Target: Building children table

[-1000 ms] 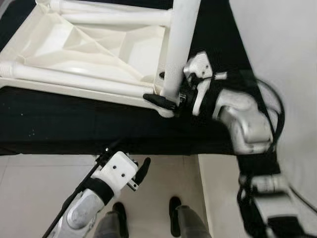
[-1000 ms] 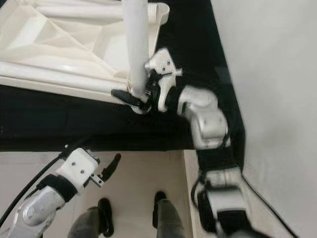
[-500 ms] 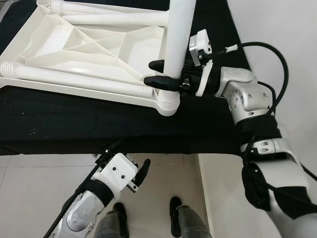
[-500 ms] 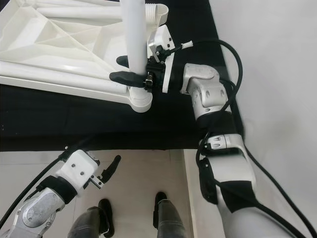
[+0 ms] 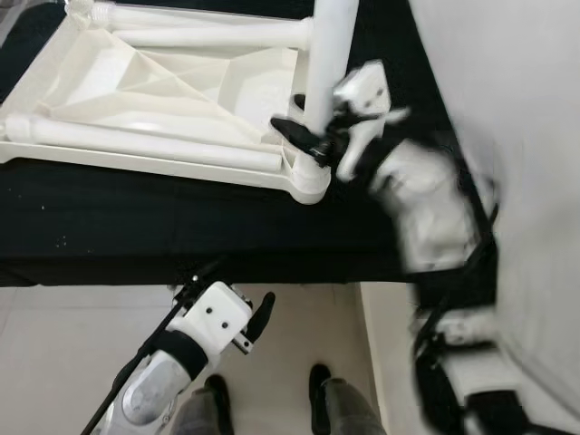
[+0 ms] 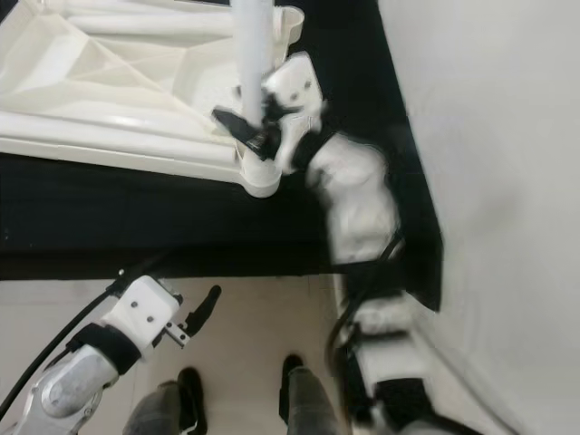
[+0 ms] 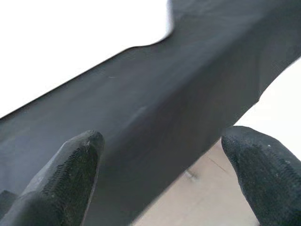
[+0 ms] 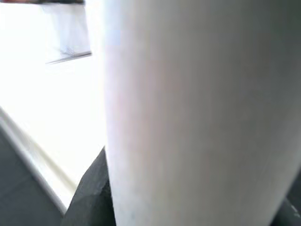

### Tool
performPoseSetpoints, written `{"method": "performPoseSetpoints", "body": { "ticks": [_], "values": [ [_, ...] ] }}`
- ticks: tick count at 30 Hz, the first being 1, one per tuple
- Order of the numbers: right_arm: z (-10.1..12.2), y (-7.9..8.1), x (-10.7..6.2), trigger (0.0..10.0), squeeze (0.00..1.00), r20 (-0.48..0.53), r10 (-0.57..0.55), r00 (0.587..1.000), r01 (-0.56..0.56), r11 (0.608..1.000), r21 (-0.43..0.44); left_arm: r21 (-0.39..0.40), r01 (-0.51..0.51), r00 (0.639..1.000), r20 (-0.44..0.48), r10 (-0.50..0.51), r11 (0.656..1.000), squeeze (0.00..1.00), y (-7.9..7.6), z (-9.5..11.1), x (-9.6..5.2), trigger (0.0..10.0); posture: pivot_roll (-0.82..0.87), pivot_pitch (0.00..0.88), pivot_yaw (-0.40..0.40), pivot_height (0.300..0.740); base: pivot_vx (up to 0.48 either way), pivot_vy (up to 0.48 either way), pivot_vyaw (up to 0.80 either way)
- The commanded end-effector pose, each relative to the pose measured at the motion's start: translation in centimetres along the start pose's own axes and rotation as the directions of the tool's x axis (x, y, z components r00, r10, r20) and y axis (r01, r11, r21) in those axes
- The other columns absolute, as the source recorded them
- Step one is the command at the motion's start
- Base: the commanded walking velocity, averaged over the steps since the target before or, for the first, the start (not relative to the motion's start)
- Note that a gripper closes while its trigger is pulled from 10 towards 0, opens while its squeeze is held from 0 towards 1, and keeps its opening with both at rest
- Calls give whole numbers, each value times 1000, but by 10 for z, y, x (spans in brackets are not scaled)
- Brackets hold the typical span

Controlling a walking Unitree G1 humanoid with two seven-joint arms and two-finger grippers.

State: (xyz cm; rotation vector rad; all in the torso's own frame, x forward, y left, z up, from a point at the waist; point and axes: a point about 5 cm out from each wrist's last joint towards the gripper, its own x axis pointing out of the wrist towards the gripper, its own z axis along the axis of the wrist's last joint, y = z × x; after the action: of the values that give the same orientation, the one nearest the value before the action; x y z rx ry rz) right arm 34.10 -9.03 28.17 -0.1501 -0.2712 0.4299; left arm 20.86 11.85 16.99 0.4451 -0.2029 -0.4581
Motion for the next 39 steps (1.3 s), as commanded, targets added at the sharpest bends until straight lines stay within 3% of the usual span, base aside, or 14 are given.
{"method": "performPoseSetpoints", "body": {
  "ticks": [1, 4, 5, 8, 11, 12, 19, 21, 22, 23, 30, 37, 38, 39],
  "values": [
    [-54, -10, -20, 0, 0, -303, -123, 945, 124, 992, -18, -9, 7, 1000, -25, -8, 1000, 0, -5, -5, -3, 10000, 4, 362, -46, 740, 0, 0, 0],
    [-55, 9, -21, 0, 0, -316, -108, 943, 128, 991, 43, -6, 13, 1000, -22, -14, 1000, 0, -4, -7, 0, 10000, -13, 342, -33, 740, 0, 0, 0],
    [-52, 13, -11, 7922, 0, -305, -106, 946, 130, 990, 59, -4, 19, 1000, -21, -19, 1000, 0, -4, -9, 4, 10000, -9, 333, -36, 740, 0, 0, 0],
    [-43, 14, 0, 10000, 0, -252, -61, 966, 86, 992, 92, 0, 17, 1000, -21, -17, 1000, 0, -5, -11, 5, 10000, -9, 319, -41, 740, 0, 0, 0],
    [-34, 20, 6, 10000, 0, -177, 57, 982, -33, 990, 137, 3, 9, 1000, -24, -9, 1000, 0, -5, -12, 5, 10000, -9, 312, -43, 740, 0, 0, 0],
    [-26, 25, 8, 10000, 1000, -94, 189, 977, -167, 965, 203, 5, 6, 1000, -26, -6, 1000, 0, -5, -13, 6, 10000, -4, 300, -48, 740, 0, 0, 0],
    [1, 24, -14, 10000, 1000, 136, 587, 798, -603, 784, 150, 12, -1, 1000, -29, 1, 1000, 0, -8, -16, 8, 10000, 16, 279, -60, 740, 0, 0, 0],
    [-2, 19, -15, 10000, 580, 117, 643, 757, -653, 751, 96, 13, -2, 1000, -29, 2, 1000, 0, -8, -16, 8, 10000, 24, 277, -64, 740, 0, 0, 0],
    [-4, 15, -15, 10000, 43, 94, 678, 729, -684, 726, 64, 14, -3, 1000, -28, 4, 1000, 0, -8, -16, 9, 10000, 26, 278, -64, 740, 0, 0, 0],
    [-5, 8, -10, 10000, 0, 85, 713, 696, -718, 694, 52, 17, -7, 1000, -27, 8, 1000, 0, -8, -16, 9, 10000, 31, 284, -60, 740, 0, 0, 0],
    [-6, -6, 10, 10000, 0, 63, 726, 685, -729, 683, 54, 24, -12, 1000, -29, 13, 1000, 0, -8, -16, 8, 10000, 50, 284, -54, 740, 0, 0, 0],
    [3, -3, 17, 10000, 0, 138, 855, 500, -866, 493, 82, 27, -7, 999, -32, 8, 1000, 0, -8, -17, 5, 10000, 43, 287, -36, 740, 0, 0, 0],
    [1, 2, 19, 0, 0, 144, 872, 468, -884, 461, 84, 27, -4, 999, -33, 5, 1000, 0, -9, -17, 5, 10000, 41, 288, -36, 740, 0, 0, 0],
    [0, 3, 20, 0, 0, 147, 876, 460, -888, 452, 85, 26, -4, 999, -34, 5, 1000, 0, -9, -17, 5, 10000, 41, 288, -34, 740, 0, 0, 0]
  ]
}}
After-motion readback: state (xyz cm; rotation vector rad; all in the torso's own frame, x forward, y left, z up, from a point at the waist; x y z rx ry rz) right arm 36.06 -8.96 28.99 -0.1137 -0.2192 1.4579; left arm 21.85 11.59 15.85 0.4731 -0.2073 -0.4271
